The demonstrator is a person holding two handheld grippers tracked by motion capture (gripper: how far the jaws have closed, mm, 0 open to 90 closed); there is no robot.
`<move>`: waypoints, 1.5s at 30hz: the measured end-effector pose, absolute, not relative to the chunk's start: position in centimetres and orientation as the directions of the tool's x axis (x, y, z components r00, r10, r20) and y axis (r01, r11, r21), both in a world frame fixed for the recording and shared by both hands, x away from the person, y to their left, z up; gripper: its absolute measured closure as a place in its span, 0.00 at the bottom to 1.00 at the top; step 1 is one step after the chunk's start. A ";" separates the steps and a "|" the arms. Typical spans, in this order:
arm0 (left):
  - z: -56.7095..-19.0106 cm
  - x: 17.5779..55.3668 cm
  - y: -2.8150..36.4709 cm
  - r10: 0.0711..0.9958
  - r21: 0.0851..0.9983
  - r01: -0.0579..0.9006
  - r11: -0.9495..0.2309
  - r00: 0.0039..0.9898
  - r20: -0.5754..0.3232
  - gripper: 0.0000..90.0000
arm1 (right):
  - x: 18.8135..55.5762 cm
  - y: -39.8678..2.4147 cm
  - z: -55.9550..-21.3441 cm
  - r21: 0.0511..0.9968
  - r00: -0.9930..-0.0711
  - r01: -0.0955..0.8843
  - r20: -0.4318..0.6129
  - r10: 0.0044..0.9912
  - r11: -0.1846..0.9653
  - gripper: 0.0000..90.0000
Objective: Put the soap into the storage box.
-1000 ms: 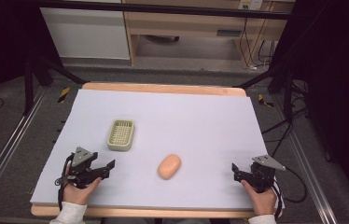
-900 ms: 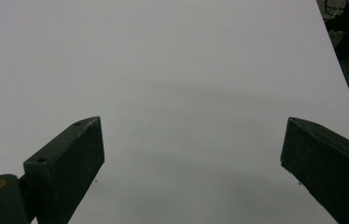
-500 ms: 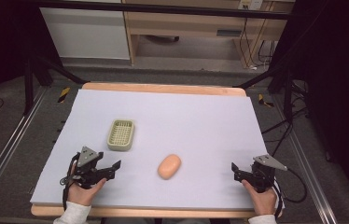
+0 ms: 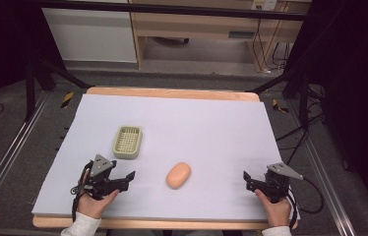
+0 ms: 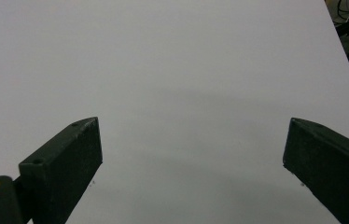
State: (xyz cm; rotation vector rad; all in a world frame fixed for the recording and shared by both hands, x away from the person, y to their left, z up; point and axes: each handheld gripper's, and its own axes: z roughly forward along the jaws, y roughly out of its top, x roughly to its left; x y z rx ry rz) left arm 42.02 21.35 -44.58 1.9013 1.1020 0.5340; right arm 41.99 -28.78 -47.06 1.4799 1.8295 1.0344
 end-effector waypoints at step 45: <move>-41.8 43.1 16.5 0.790 0.833 0.453 -0.319 0.613 -0.031 0.21 | 41.8 -28.6 -46.9 0.838 -0.229 0.538 0.047 0.972 0.086 0.06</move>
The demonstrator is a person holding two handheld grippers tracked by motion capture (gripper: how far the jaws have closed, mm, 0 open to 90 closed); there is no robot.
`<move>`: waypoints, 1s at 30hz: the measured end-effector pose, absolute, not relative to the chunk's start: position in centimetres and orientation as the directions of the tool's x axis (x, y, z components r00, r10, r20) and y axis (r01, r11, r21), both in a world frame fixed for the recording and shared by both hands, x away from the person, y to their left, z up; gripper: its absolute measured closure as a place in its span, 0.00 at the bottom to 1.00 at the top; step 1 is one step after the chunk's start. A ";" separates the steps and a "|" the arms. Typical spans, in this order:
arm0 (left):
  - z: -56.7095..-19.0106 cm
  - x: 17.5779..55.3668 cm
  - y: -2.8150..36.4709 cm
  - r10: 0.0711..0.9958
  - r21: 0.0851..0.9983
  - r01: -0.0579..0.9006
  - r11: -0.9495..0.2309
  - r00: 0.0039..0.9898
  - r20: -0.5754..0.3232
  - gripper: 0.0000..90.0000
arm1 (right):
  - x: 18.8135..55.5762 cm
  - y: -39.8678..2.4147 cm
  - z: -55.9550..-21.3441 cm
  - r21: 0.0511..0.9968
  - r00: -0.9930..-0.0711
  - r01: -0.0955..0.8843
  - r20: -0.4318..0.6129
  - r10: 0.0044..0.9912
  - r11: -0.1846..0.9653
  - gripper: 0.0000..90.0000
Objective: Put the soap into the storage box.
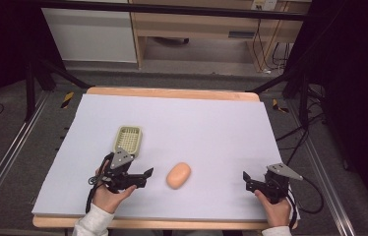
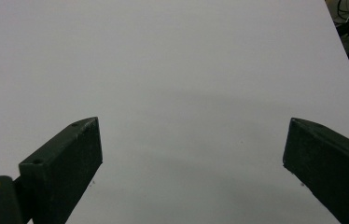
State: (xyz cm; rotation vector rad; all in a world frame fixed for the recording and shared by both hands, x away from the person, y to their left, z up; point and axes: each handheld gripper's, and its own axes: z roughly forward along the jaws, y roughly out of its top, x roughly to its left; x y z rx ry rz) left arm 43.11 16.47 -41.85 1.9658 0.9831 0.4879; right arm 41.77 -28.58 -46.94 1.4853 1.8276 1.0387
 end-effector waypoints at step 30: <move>-42.0 44.3 12.2 0.746 0.813 0.450 -0.370 0.665 -0.029 0.21 | 41.8 -28.5 -47.0 0.837 -0.234 0.541 0.051 0.971 0.087 0.05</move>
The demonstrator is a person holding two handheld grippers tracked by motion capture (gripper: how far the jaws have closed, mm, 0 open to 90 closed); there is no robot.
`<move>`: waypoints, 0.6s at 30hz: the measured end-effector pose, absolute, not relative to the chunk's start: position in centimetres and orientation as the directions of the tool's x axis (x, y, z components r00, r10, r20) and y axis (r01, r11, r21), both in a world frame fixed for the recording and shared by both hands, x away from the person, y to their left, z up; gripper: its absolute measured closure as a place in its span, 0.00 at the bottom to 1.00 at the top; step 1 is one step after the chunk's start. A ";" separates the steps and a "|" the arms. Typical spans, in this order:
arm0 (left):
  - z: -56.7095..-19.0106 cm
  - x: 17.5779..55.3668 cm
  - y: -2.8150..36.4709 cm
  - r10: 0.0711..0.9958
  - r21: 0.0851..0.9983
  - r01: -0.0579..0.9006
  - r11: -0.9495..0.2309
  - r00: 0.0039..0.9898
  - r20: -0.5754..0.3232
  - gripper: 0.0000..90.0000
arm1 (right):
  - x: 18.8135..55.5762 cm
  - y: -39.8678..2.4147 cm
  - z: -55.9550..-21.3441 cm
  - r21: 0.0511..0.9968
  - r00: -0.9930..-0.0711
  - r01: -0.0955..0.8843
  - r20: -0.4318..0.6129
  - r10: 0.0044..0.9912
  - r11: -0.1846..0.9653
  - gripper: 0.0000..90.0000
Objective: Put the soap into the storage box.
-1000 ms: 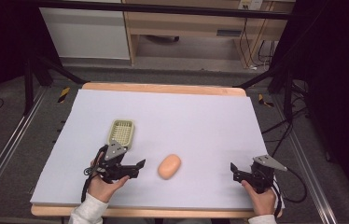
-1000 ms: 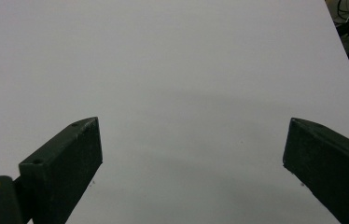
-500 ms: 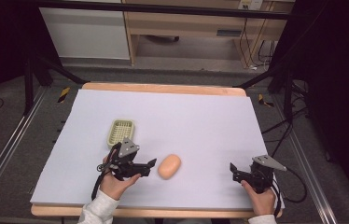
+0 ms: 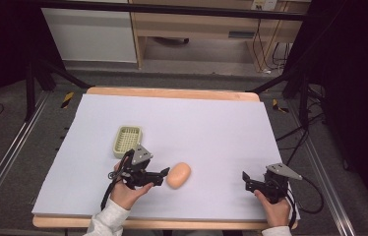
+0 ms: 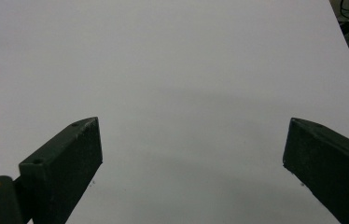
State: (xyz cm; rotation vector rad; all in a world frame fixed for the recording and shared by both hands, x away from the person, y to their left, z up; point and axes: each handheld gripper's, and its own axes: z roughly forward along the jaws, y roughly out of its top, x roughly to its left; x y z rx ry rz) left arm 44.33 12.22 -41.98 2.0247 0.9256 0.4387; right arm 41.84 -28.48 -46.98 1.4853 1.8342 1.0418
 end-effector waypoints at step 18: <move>-42.5 44.6 9.7 0.717 0.793 0.446 -0.416 0.697 -0.016 0.20 | 41.9 -28.4 -46.9 0.836 -0.241 0.542 0.054 0.969 0.088 0.06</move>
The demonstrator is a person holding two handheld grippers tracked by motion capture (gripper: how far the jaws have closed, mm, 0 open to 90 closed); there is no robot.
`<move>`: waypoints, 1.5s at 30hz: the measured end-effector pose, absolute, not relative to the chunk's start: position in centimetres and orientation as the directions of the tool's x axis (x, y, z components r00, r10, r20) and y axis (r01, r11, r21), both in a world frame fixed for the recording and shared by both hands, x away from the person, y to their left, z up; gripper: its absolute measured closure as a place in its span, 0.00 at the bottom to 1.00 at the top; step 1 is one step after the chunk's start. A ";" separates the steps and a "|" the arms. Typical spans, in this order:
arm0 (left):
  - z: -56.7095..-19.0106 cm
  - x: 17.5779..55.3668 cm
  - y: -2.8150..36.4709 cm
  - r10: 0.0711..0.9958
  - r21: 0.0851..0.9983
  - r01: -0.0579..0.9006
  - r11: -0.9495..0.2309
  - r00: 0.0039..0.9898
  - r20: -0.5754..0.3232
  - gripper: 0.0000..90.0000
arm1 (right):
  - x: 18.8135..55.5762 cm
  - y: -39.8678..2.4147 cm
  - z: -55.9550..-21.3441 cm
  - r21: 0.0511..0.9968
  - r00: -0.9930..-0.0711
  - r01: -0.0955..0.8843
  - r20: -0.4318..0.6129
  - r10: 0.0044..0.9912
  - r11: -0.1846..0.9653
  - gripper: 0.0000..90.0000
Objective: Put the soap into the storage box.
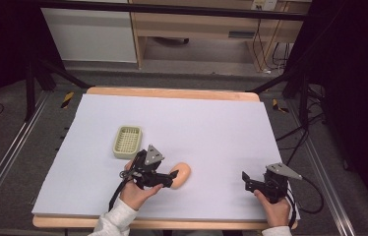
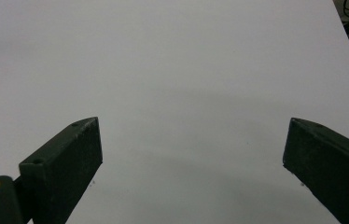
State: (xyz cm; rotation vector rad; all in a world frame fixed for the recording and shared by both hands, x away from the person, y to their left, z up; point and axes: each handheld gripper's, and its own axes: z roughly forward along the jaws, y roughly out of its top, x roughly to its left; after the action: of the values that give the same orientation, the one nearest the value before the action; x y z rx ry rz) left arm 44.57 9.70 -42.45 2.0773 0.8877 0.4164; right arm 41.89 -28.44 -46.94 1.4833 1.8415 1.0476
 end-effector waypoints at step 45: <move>-44.9 45.7 6.2 0.690 0.697 0.488 -0.526 0.724 0.014 0.19 | 42.1 -28.3 -47.0 0.833 -0.250 0.546 0.057 0.966 0.093 0.06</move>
State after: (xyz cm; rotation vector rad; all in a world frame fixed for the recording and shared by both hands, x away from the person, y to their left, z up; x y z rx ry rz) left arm 45.71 6.18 -44.87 2.2345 0.8865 0.3777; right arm 42.05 -28.28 -47.01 1.4806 1.8541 1.0501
